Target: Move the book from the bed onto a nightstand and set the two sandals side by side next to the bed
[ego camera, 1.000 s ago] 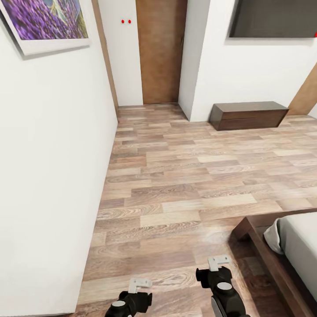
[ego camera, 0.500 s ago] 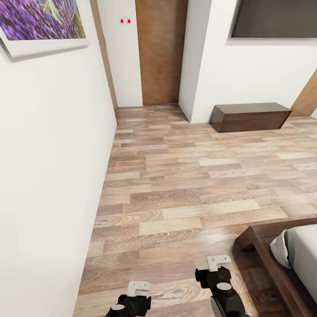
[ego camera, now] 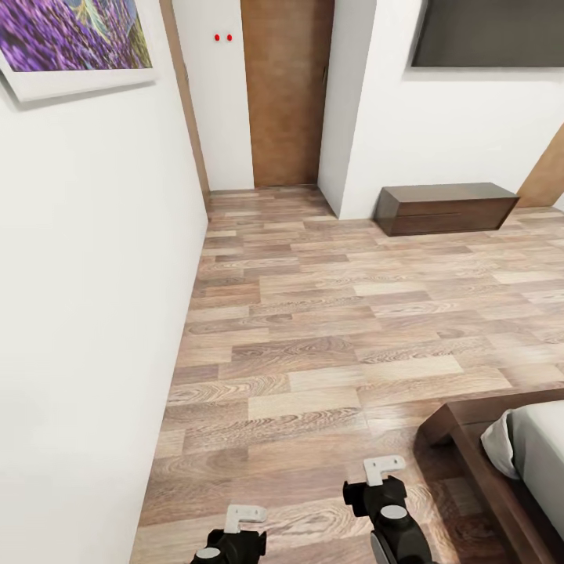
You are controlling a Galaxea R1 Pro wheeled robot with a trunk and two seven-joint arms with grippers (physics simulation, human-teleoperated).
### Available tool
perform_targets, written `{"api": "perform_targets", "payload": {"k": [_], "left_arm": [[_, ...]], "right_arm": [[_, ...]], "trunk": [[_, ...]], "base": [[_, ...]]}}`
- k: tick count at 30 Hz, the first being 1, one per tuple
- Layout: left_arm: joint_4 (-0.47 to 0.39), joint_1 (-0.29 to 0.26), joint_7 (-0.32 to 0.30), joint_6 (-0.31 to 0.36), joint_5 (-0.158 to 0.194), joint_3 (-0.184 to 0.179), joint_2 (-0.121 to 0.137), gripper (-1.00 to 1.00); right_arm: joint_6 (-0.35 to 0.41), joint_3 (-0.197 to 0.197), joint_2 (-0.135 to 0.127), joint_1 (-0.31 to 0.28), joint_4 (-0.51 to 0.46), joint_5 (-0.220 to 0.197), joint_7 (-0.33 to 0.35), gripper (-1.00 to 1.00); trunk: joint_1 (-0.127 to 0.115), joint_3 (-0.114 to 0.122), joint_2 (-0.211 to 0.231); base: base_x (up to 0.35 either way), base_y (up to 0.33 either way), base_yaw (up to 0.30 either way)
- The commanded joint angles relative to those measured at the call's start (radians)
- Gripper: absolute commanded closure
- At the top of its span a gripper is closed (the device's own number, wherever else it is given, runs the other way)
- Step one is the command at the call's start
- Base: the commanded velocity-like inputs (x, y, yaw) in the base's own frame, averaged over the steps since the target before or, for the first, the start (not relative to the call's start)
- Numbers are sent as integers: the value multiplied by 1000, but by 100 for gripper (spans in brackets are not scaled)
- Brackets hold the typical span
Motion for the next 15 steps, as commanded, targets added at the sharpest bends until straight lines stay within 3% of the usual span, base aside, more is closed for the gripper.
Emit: {"api": "perform_targets", "payload": {"k": [1,9,15], "left_arm": [[0,-1,11,2,10,-4,1,-100],[-3,-1,19,-2,9,-4,0,-100],[-3,-1,19,-1,11,-4,0,-100]], "right_arm": [[6,3,0,-1,0,0,-6,-100],[6,5,0,-1,1,4,-7,-100],[6,6,0,-1,2,5,-7,-100]], "trunk": [[0,-1,0],[0,-1,0],[-23,18,42]], "base": [[4,0,0],[2,0,0],[0,0,0]]}}
